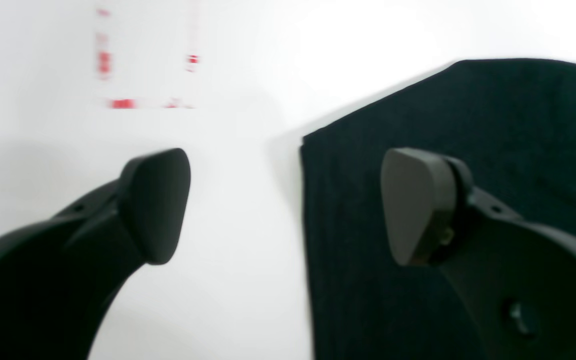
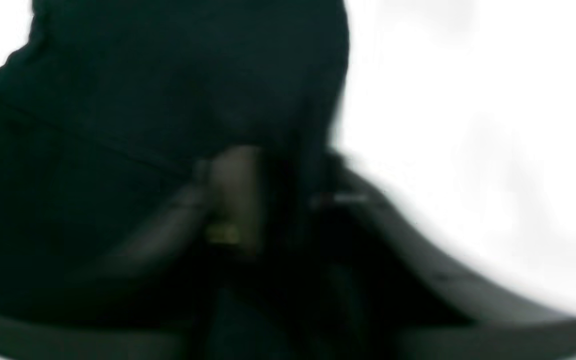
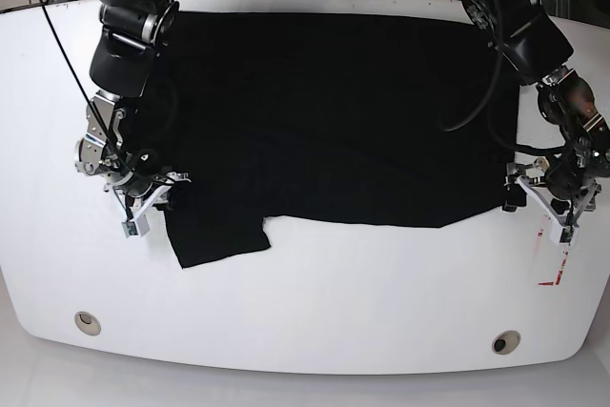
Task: Layout the t-shirt on the table in an organized manner, then fold the t-shirt properly
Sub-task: 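Release the edge and move both grippers to the shirt's hem corners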
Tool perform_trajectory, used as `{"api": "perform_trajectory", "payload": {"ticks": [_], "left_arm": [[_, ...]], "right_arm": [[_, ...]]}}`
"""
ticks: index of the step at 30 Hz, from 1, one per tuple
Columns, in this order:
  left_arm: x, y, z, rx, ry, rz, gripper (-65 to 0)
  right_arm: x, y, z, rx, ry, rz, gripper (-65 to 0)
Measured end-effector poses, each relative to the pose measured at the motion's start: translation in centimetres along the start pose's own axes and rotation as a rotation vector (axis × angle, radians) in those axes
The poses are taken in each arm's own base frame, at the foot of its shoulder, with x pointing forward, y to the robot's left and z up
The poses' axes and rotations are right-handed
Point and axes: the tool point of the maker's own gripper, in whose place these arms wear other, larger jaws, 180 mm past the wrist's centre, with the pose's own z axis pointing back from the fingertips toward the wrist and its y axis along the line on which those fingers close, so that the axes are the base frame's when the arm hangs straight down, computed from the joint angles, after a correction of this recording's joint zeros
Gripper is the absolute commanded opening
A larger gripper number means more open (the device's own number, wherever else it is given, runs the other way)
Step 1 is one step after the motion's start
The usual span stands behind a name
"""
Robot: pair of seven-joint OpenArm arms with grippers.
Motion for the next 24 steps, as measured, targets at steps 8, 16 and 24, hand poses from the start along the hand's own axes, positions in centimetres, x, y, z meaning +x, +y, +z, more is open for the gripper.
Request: {"api": "perform_trajectory", "payload": {"ticks": [8, 16, 24], "left_arm": [[-1.7, -2.2, -3.6, -0.06, 0.037, 0.052, -7.8], [-0.7, -3.5, -6.0, -0.087, -0.014, 0.153, -7.8], [-2.4, -1.1, -6.5, -0.037, 0.032, 0.209, -7.8]], "right_arm": [[-0.1, 0.2, -0.1, 0.004, 0.006, 0.0, -63.6], [-0.1, 0.1, -0.1, 0.004, 0.007, 0.0, -63.6], [-0.1, 0.1, 0.0, 0.003, 0.007, 0.0, -63.6]]}}
